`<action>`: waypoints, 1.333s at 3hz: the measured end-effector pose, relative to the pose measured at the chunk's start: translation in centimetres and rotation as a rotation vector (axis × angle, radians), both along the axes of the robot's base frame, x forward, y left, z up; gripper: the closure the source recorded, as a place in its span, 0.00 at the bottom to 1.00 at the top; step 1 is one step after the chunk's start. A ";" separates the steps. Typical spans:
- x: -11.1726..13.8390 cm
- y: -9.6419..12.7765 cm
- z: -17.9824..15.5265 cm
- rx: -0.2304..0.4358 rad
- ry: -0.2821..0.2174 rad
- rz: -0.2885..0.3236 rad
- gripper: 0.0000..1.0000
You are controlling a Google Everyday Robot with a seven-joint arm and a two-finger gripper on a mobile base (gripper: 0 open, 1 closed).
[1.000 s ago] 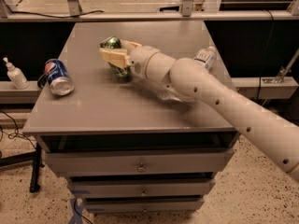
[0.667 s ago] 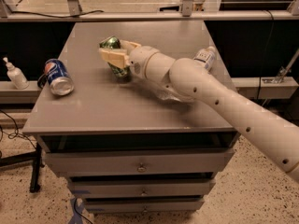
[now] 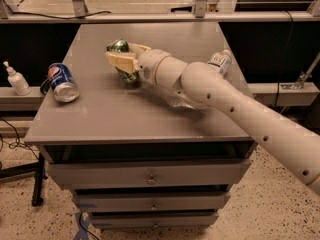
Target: Place green can upright
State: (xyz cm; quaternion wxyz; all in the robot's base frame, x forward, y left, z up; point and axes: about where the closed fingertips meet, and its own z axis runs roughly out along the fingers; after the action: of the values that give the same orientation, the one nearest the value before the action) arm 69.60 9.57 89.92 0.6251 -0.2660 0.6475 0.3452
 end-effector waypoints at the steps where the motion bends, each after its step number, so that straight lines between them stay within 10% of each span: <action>1: 0.0 0.0 0.0 0.000 0.000 0.000 1.00; 2: -1.7 -2.5 4.0 0.007 -0.062 -0.031 1.00; 4: -6.7 -9.4 10.3 -0.050 -0.129 -0.157 0.59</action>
Offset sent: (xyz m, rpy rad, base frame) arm -0.0577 -0.0902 0.1361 0.0258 -0.2134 -0.1135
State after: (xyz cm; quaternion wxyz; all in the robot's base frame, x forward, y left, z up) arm 62.94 0.17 100.24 0.6840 -0.2517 0.6330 0.2611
